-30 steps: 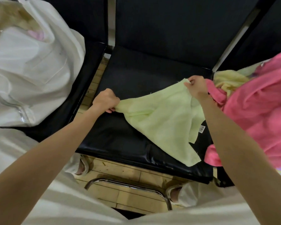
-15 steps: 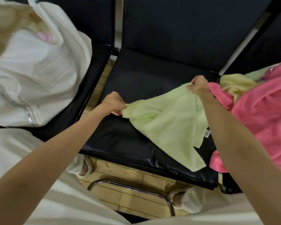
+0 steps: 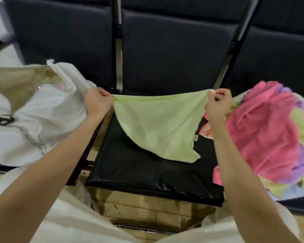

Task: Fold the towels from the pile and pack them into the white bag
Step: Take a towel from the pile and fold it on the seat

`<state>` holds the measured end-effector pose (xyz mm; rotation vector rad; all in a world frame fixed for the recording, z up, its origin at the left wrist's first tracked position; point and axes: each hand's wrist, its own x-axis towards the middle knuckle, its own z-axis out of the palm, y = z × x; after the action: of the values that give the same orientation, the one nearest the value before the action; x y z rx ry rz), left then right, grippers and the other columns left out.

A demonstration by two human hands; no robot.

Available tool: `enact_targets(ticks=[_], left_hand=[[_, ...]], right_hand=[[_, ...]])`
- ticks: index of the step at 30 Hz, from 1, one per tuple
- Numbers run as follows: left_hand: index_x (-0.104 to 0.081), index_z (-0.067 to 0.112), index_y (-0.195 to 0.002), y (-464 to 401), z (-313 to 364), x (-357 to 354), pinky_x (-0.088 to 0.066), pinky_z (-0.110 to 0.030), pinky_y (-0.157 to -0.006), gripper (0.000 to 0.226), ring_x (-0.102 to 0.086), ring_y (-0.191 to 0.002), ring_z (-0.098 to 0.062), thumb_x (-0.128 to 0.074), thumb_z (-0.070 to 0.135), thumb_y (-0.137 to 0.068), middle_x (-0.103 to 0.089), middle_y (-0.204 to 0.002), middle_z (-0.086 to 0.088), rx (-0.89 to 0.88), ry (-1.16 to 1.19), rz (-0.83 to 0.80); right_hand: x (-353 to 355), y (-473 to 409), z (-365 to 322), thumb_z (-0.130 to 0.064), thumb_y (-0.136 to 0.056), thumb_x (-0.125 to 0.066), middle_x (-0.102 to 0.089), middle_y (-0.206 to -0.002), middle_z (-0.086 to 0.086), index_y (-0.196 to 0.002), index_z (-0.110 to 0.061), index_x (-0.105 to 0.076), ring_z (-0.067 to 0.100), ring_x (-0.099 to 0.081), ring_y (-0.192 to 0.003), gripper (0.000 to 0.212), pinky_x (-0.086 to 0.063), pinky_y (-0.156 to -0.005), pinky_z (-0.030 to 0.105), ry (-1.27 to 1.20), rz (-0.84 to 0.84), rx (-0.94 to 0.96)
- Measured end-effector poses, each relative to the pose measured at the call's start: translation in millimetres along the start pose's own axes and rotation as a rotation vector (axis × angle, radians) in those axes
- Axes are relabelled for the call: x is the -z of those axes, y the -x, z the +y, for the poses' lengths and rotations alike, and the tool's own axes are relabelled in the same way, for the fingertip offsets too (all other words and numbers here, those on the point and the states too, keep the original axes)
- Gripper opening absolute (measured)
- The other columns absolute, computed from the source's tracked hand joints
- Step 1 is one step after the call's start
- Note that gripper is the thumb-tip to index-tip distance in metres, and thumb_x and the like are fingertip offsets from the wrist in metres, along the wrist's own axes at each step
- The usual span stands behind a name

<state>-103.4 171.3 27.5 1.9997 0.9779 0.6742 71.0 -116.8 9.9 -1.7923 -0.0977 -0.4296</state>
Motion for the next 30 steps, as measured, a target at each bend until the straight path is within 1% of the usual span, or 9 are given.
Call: enact_targets(ticks=[3, 6, 10, 12, 15, 19, 24, 28, 30], left_hand=[[-0.067, 0.016, -0.074, -5.4, 30.0, 21.5, -0.056, -0.037, -0.075, 0.009, -0.067, -0.077, -0.018, -0.063, 0.008, -0.074, -0.069, -0.074, -0.004, -0.070, 0.090, 0.110], [-0.068, 0.016, -0.078, -8.3, 58.5, 40.9, -0.053, -0.031, -0.073, 0.011, -0.065, -0.077, -0.017, -0.058, 0.012, -0.074, -0.068, -0.074, -0.002, -0.138, 0.117, 0.218], [-0.067, 0.011, -0.078, 0.4, 92.1, 62.6, -0.043, -0.021, -0.065, 0.007, -0.060, -0.069, -0.013, -0.060, 0.011, -0.076, -0.061, -0.066, 0.004, -0.206, 0.149, 0.255], [-0.067, 0.010, -0.079, 6.1, 102.5, 71.5, -0.042, -0.021, -0.065, 0.007, -0.058, -0.068, -0.012, -0.061, 0.011, -0.076, -0.057, -0.063, 0.008, -0.231, 0.157, 0.258], [-0.067, 0.008, -0.082, 12.1, 109.1, 84.1, -0.041, -0.021, -0.060, 0.008, -0.053, -0.061, -0.006, -0.062, 0.012, -0.078, -0.055, -0.063, 0.009, -0.252, 0.165, 0.282], [-0.067, 0.007, -0.082, 17.4, 111.9, 98.9, -0.036, -0.015, -0.058, 0.010, -0.052, -0.062, -0.006, -0.062, 0.012, -0.076, -0.055, -0.064, 0.007, -0.254, 0.153, 0.296], [-0.066, 0.007, -0.088, -0.9, 114.5, 104.6, -0.053, -0.030, -0.066, 0.014, -0.066, -0.073, -0.020, -0.064, 0.014, -0.076, -0.068, -0.081, -0.005, -0.211, 0.108, 0.120], [-0.062, 0.003, -0.098, -21.5, 122.7, 95.9, -0.051, -0.021, -0.041, 0.011, -0.066, -0.049, -0.016, -0.062, 0.007, -0.088, -0.065, -0.104, -0.015, 0.005, 0.134, -0.159], [-0.056, 0.001, -0.106, -29.3, 130.8, 91.3, -0.054, -0.023, -0.041, 0.017, -0.068, -0.054, -0.024, -0.061, 0.002, -0.089, -0.057, -0.113, -0.017, 0.117, 0.244, -0.251]], right_hand=[[12.7, -3.7, -28.5, -0.014, -0.092, -0.057, -0.053, -0.063, -0.005, -0.086, -0.013, -0.044, 0.019, -0.060, -0.043, 0.015, -0.045, -0.047, 0.039, -0.038, -0.019, 0.019], [24.8, -6.3, -56.2, -0.016, -0.093, -0.056, -0.055, -0.068, -0.004, -0.092, -0.011, -0.045, 0.013, -0.057, -0.042, 0.012, -0.045, -0.046, 0.035, -0.041, -0.006, 0.034], [40.9, -7.5, -75.8, -0.020, -0.090, -0.057, -0.062, -0.081, 0.006, -0.096, -0.020, -0.052, 0.019, -0.061, -0.063, 0.007, -0.055, -0.063, 0.048, -0.007, 0.032, 0.051], [50.0, -5.4, -84.6, -0.019, -0.090, -0.057, -0.064, -0.085, -0.001, -0.102, -0.022, -0.059, 0.010, -0.064, -0.073, 0.012, -0.057, -0.071, 0.040, 0.013, 0.029, 0.059], [64.1, 2.8, -97.9, -0.011, -0.092, -0.054, -0.064, -0.078, -0.002, -0.099, -0.009, -0.066, -0.006, -0.060, -0.054, 0.015, -0.047, -0.054, 0.011, 0.052, -0.039, 0.113], [77.2, 16.3, -111.0, -0.010, -0.093, -0.051, -0.063, -0.071, 0.001, -0.091, -0.009, -0.061, 0.010, -0.064, -0.045, 0.010, -0.046, -0.042, 0.025, 0.008, -0.050, 0.121], [77.5, 9.8, -117.0, -0.008, -0.095, -0.048, -0.063, -0.078, 0.005, -0.097, -0.005, -0.059, 0.015, -0.068, -0.051, 0.011, -0.053, -0.045, 0.025, -0.070, -0.072, 0.052], [71.7, -7.8, -108.1, -0.006, -0.095, -0.050, -0.063, -0.078, 0.009, -0.096, -0.005, -0.058, 0.003, -0.064, -0.048, 0.007, -0.054, -0.052, 0.017, -0.026, -0.084, 0.021], [68.1, -17.0, -100.7, -0.005, -0.095, -0.050, -0.062, -0.084, 0.012, -0.095, -0.006, -0.056, 0.001, -0.063, -0.048, 0.006, -0.053, -0.052, 0.014, -0.016, -0.099, -0.013]])
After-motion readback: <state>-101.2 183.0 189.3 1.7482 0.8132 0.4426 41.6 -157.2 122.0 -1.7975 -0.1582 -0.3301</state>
